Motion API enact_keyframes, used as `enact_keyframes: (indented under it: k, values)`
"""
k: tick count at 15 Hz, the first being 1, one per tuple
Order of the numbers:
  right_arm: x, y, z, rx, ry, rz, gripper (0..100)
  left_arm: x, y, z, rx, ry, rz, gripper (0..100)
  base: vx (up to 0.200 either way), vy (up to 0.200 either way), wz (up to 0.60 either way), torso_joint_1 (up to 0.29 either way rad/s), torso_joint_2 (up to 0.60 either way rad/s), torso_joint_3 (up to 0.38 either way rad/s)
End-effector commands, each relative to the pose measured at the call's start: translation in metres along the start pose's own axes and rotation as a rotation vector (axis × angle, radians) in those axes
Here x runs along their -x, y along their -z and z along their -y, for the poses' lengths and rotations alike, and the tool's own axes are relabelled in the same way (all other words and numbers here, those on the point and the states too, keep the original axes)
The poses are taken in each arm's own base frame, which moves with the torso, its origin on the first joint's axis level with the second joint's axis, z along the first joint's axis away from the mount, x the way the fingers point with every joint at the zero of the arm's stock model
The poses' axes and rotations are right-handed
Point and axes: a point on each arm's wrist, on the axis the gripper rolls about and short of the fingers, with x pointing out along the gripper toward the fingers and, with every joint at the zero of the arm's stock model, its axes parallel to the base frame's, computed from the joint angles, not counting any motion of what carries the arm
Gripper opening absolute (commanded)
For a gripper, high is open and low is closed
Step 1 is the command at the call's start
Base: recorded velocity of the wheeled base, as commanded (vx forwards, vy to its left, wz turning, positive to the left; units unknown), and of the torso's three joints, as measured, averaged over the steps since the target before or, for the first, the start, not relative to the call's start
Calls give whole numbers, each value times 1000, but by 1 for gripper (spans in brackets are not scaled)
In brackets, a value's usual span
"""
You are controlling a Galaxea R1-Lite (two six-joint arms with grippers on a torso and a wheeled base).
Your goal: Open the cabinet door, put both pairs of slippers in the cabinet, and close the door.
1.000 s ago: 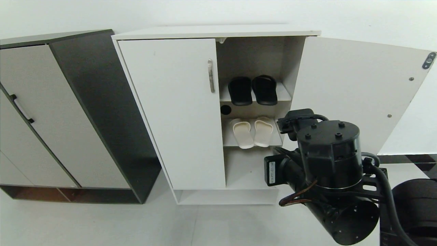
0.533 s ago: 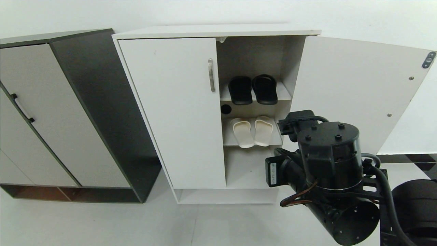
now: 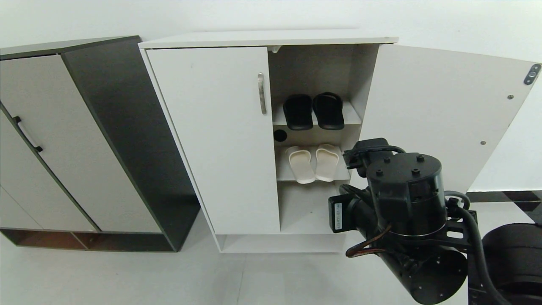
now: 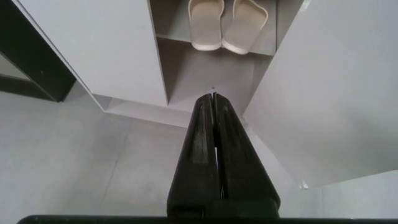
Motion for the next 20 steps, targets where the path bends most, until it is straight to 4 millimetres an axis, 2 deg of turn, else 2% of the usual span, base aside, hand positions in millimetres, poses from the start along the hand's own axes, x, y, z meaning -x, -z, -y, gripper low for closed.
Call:
enact_keyframes:
  k: [1, 5, 9, 20]
  values:
    - [-1, 1, 0, 1, -1, -2, 0, 0, 0, 0, 0, 0, 0, 0, 0, 0, 0, 0, 0, 0]
    - [0, 1, 0, 3, -12, -4, 0, 0, 0, 0, 0, 0, 0, 0, 0, 0, 0, 14, -181, -277]
    - [-1, 0, 0, 0, -11, -3, 0, 0, 0, 0, 0, 0, 0, 0, 0, 0, 0, 60, -520, -364]
    - [-2, -1, 1, -1, -6, -3, 0, 0, 0, 0, 0, 0, 0, 0, 0, 0, 0, 147, -473, -328]
